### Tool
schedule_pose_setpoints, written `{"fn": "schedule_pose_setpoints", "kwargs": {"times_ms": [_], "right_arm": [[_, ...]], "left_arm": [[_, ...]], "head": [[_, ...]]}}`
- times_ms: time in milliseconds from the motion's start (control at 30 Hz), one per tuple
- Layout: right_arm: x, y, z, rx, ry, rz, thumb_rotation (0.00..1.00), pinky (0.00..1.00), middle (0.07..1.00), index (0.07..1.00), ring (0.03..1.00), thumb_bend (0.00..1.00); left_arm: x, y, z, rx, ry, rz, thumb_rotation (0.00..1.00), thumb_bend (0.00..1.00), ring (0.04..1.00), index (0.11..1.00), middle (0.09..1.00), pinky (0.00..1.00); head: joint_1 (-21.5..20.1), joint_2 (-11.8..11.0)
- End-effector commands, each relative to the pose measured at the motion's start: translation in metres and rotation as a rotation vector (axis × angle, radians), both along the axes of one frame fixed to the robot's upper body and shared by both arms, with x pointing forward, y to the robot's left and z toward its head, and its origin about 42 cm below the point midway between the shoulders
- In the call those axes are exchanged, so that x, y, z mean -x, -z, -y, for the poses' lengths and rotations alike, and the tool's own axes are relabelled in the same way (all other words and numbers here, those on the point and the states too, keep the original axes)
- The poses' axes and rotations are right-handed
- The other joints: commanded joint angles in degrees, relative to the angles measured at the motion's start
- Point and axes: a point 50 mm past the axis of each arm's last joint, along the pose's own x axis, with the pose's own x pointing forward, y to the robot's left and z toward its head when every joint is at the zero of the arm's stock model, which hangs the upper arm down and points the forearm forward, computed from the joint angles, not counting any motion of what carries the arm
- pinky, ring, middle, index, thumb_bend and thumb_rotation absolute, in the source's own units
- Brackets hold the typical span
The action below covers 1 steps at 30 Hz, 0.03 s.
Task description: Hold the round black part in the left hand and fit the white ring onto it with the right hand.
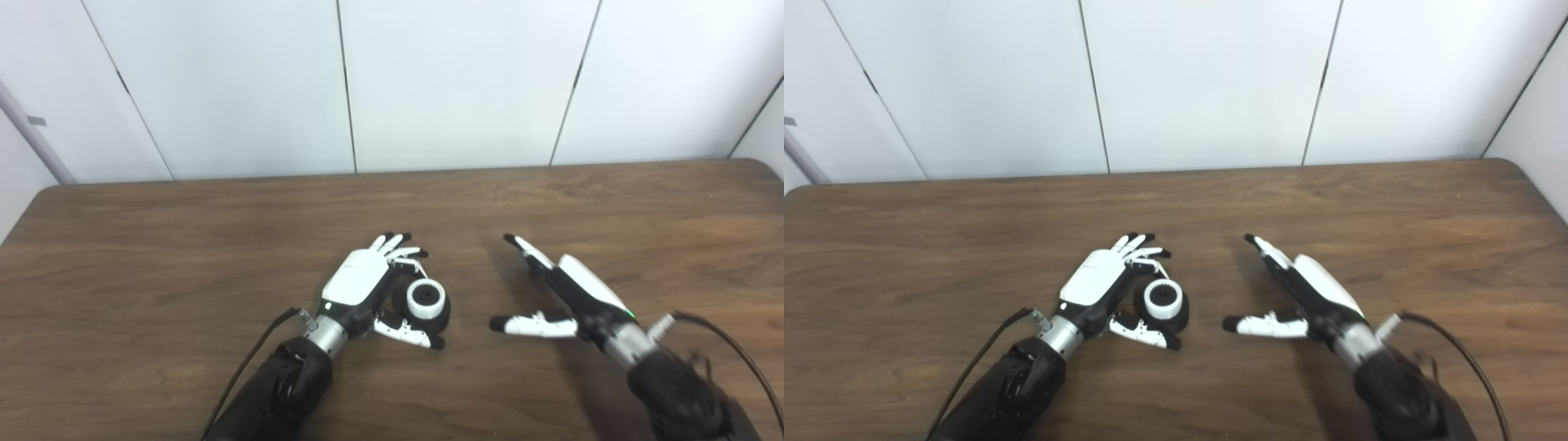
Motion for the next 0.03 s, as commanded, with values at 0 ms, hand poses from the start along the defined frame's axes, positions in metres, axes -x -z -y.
{"fn": "schedule_pose_setpoints", "kwargs": {"times_ms": [0], "right_arm": [[0.0128, -0.0105, 0.0049, -0.056, 0.001, 0.088, 0.53, 0.92, 1.000, 1.000, 1.000, 0.70]], "left_arm": [[0.0164, 0.0405, -0.0172, -0.056, -0.043, -0.100, 0.05, 0.52, 0.971, 0.479, 0.844, 1.00]], "head": [[-0.19, -0.34]]}}
